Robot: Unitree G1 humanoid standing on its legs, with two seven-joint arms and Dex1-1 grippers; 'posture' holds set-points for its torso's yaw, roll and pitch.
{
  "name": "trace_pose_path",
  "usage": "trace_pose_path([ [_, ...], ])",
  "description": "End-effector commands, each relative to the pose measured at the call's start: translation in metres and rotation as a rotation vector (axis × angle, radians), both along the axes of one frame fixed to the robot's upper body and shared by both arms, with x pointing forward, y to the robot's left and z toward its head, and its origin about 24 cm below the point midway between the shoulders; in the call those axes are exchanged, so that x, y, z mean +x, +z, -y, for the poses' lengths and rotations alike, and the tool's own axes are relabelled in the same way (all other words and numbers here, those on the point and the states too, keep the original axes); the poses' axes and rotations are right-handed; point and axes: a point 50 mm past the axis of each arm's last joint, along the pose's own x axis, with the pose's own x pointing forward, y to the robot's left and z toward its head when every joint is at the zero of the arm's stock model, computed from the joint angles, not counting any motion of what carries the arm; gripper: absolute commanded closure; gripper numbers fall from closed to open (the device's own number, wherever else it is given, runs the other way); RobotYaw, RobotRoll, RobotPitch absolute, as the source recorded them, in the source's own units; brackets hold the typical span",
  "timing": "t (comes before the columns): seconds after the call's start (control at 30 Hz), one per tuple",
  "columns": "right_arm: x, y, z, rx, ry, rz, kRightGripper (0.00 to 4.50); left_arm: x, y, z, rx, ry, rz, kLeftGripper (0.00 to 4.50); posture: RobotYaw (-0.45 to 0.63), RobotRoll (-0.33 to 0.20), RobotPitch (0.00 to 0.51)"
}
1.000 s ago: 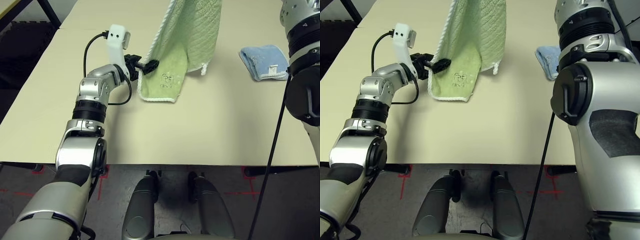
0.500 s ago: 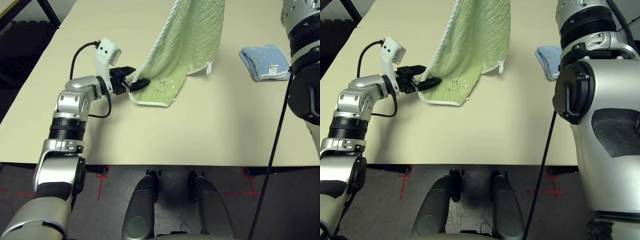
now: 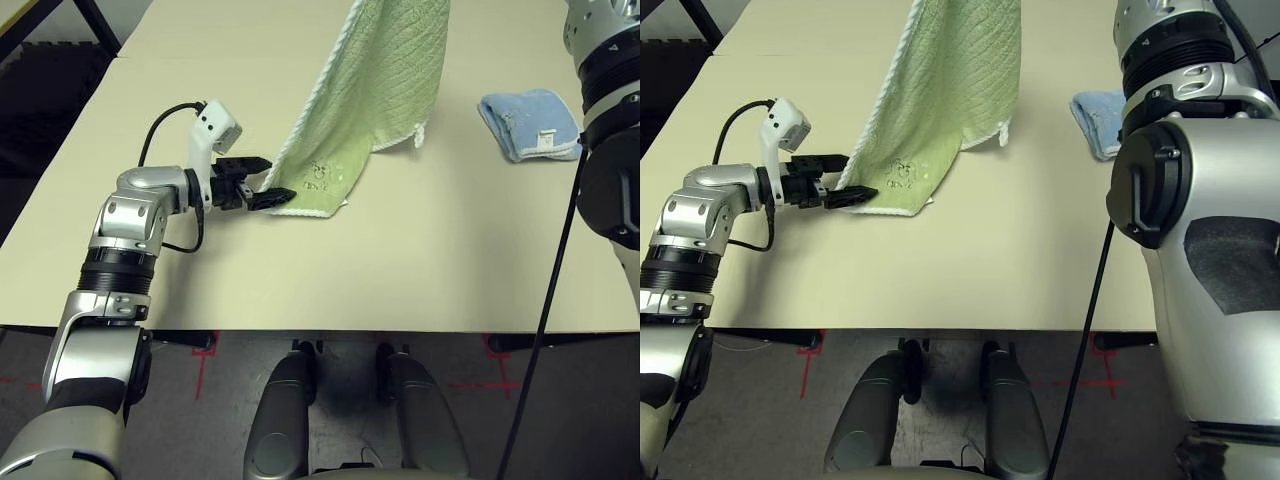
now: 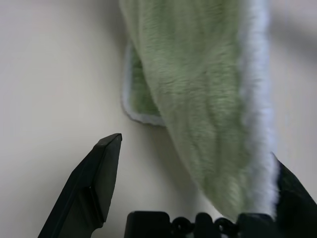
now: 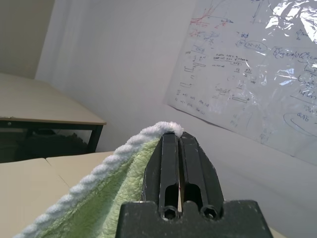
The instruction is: Fold the towel and set it aside.
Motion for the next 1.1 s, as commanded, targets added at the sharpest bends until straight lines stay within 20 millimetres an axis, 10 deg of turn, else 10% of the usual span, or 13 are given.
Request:
trace_pose_path([
  [0.03,-0.009,0.015,0.004,-0.003,-0.003,0.061,4.47,-0.006,-0.009,-0.005,0.037,-0.01,-0.075,0.0,0.09,0.0,0.239],
  [0.67,-0.009,0.014,0.004,-0.009,0.005,0.059,4.47,0.013,-0.007,0.001,-0.034,0.074,-0.024,0.0,0.08,0.0,0.237],
  [1.1,-0.008,0.012,0.006,-0.013,-0.004,0.053,4.5,-0.001,-0.013,-0.022,0.055,0.036,-0.177,4.47,0.08,0.0,0.238],
])
